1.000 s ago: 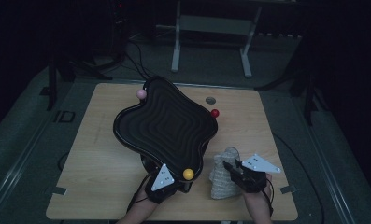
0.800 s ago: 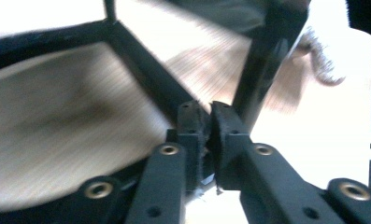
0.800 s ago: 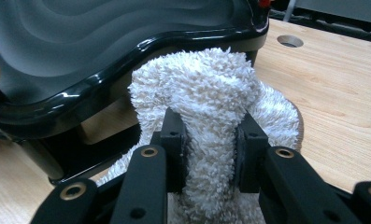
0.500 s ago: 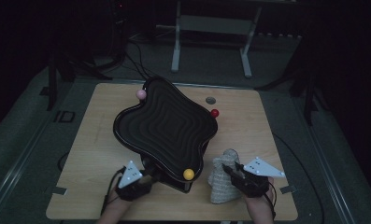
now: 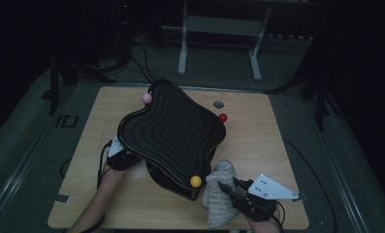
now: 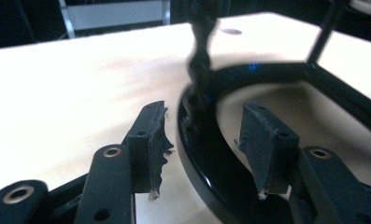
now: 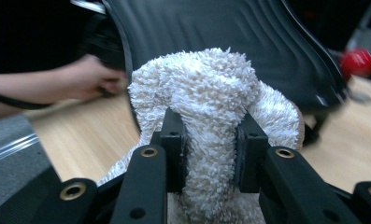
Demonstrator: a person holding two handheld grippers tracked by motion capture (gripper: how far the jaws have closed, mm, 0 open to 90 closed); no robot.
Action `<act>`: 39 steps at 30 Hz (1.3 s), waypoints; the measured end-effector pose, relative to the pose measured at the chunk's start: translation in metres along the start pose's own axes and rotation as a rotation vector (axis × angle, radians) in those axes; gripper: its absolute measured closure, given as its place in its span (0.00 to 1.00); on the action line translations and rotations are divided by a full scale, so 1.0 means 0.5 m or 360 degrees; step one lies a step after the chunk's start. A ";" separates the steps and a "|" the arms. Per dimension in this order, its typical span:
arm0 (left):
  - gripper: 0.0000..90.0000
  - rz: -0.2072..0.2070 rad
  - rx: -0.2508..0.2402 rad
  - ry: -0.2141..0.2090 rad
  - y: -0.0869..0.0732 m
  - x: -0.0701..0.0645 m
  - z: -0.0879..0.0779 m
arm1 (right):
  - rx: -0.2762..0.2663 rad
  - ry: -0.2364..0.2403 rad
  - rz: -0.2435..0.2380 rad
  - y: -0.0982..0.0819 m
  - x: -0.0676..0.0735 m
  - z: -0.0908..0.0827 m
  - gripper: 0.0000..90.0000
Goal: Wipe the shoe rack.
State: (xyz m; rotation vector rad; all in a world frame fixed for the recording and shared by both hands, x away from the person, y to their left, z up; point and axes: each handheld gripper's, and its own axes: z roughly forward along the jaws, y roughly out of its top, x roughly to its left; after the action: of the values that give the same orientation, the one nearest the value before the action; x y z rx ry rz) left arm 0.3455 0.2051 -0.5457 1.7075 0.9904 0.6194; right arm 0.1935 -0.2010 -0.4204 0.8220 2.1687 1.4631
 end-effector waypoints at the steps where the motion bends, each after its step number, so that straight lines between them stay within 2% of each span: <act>1: 0.55 0.0024 -0.0012 -0.0015 0.010 0.008 0.021 | -0.0019 0.0020 -0.0012 0.009 0.005 0.004 0.78; 2: 0.55 0.0032 -0.0018 -0.0011 0.013 0.010 0.029 | -0.0038 0.0040 -0.0049 0.028 0.016 0.018 0.78; 6: 0.53 0.0022 -0.0056 -0.0016 0.021 0.019 0.049 | -0.0020 0.0068 -0.0072 0.037 0.029 0.044 0.75; 7: 0.53 0.0011 -0.0070 -0.0041 0.025 0.022 0.058 | 0.0002 0.0077 -0.0079 0.036 0.033 0.054 0.73; 8: 0.53 0.0021 -0.0081 -0.0036 0.026 0.021 0.064 | 0.0046 0.0079 -0.0084 0.029 0.039 0.075 0.67; 11: 0.57 0.0059 -0.0108 -0.0061 0.031 0.015 0.074 | 0.0141 0.0111 -0.0068 0.008 0.046 0.111 0.62; 12: 0.60 0.0059 -0.0108 -0.0061 0.031 0.015 0.074 | 0.0141 0.0111 -0.0068 0.008 0.046 0.111 0.62; 13: 0.60 0.0065 -0.0142 -0.0087 0.035 0.013 0.077 | 0.0148 0.0104 -0.0077 0.003 0.049 0.116 0.59; 14: 0.63 0.0066 -0.0150 -0.0093 0.037 0.011 0.079 | 0.0142 0.0072 -0.0093 -0.002 0.053 0.118 0.59; 15: 0.70 0.0081 -0.0140 -0.0122 0.038 0.012 0.080 | 0.0144 0.0074 -0.0084 -0.002 0.052 0.118 0.59; 16: 0.71 0.0094 -0.0126 -0.0114 0.039 0.010 0.083 | 0.0152 0.0072 -0.0089 -0.001 0.051 0.119 0.59; 17: 0.77 0.0078 -0.0114 -0.0129 0.040 0.010 0.086 | 0.0161 0.0070 -0.0095 0.000 0.051 0.119 0.59; 18: 0.82 0.0091 -0.0106 -0.0136 0.041 0.010 0.086 | 0.0164 0.0074 -0.0092 0.001 0.050 0.120 0.59; 23: 0.83 0.0088 -0.0097 -0.0136 0.042 0.014 0.082 | 0.0175 0.0067 -0.0103 0.002 0.047 0.120 0.62; 28: 0.83 0.0091 -0.0083 -0.0153 0.038 0.020 0.067 | 0.0171 0.0042 -0.0098 0.003 0.036 0.119 0.66; 32: 0.83 0.0125 -0.0067 -0.0142 0.035 0.023 0.052 | 0.0175 0.0008 -0.0101 0.003 0.019 0.119 0.66; 39: 0.83 0.0138 -0.0052 -0.0183 0.028 0.022 0.027 | 0.0165 -0.0112 -0.0044 0.002 -0.032 0.117 0.69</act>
State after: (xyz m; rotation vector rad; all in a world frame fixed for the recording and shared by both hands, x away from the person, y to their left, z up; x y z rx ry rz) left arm 0.3667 0.2056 -0.5380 1.7443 0.8248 0.5837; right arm 0.2417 -0.1710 -0.4415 0.8617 2.2095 1.2981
